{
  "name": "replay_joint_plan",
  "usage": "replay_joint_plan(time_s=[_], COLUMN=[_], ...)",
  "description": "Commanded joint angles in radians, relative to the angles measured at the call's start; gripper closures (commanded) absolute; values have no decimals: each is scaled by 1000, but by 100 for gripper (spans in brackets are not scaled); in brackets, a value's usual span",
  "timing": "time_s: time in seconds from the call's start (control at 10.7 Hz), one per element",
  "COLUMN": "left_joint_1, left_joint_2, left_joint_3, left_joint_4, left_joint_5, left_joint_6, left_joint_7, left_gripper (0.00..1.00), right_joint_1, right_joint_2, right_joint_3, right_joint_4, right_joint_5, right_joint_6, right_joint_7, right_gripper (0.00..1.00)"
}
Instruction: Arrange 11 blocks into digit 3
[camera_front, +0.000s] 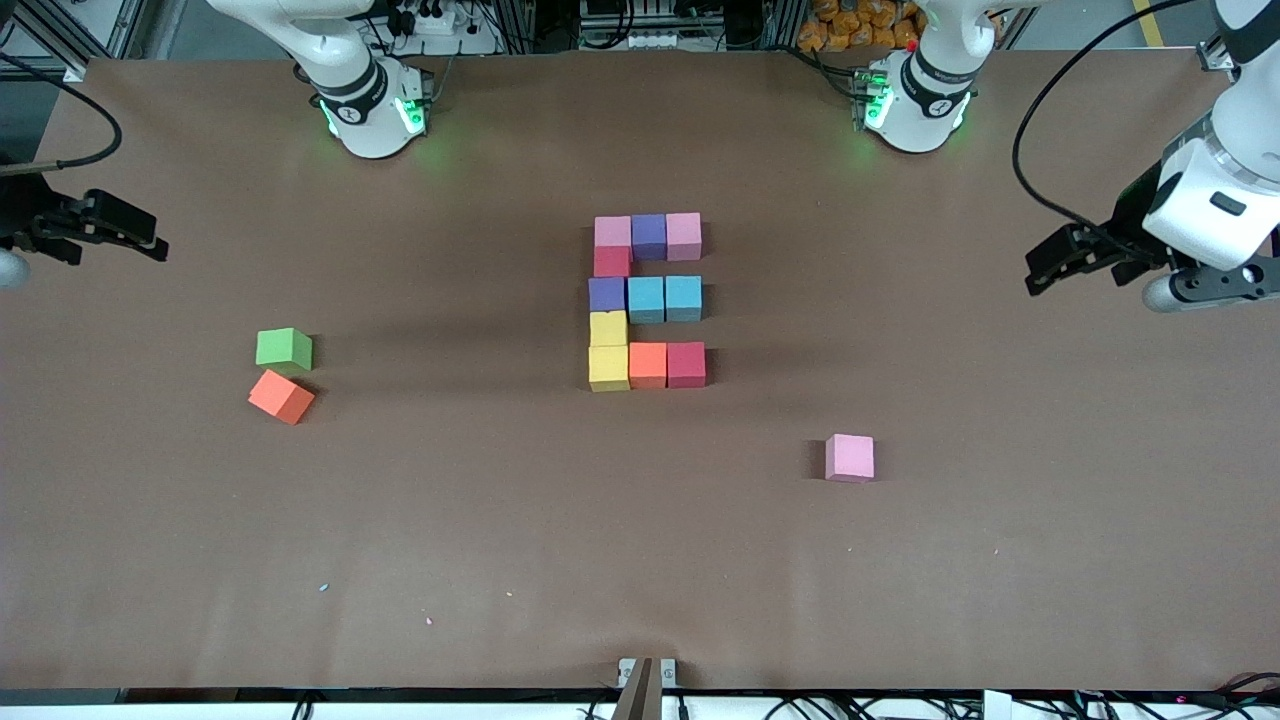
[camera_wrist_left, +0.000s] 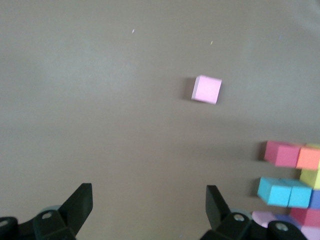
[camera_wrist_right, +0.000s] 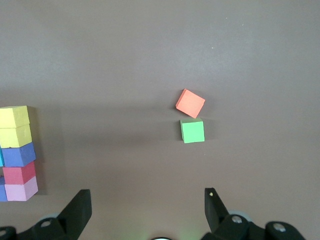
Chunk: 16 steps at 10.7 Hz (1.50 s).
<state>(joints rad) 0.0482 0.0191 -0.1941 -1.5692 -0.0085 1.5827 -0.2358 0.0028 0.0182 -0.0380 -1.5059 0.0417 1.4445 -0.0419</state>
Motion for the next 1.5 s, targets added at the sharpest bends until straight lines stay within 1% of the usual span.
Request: replay_joint_plan(time_s=[0.0, 0.09, 0.37, 0.56, 0.75, 1.03, 1.22, 1.4], left_joint_1=[-1, -1, -11, -106, -120, -128, -123, -120], left_joint_2=[-36, -33, -21, -13, 24, 27, 25, 25], left_joint_3=[21, 12, 27, 120, 131, 128, 128, 128], left_joint_4=[-25, -22, -17, -9, 56, 63, 63, 64], left_joint_5=[-18, -4, 10, 38, 38, 39, 38, 30], left_joint_6=[-41, -35, -26, -33, -39, -38, -36, -35], left_joint_7=[36, 30, 35, 47, 36, 56, 122, 133], left_gripper=[0, 0, 0, 0, 0, 0, 0, 0], right_joint_1=[-12, -12, -12, -11, -12, -12, -12, -11], right_joint_2=[-35, -35, -35, -35, -35, -35, -35, -35], right_joint_3=[6, 6, 6, 6, 6, 6, 6, 6], right_joint_4=[-33, -33, -31, -31, -31, -31, -31, -31], right_joint_5=[3, 3, -2, -5, -5, -5, -5, -5], right_joint_6=[2, 1, -3, -3, -3, -3, -3, -4], right_joint_7=[16, 16, 16, 16, 16, 16, 16, 16], right_gripper=[0, 0, 0, 0, 0, 0, 0, 0])
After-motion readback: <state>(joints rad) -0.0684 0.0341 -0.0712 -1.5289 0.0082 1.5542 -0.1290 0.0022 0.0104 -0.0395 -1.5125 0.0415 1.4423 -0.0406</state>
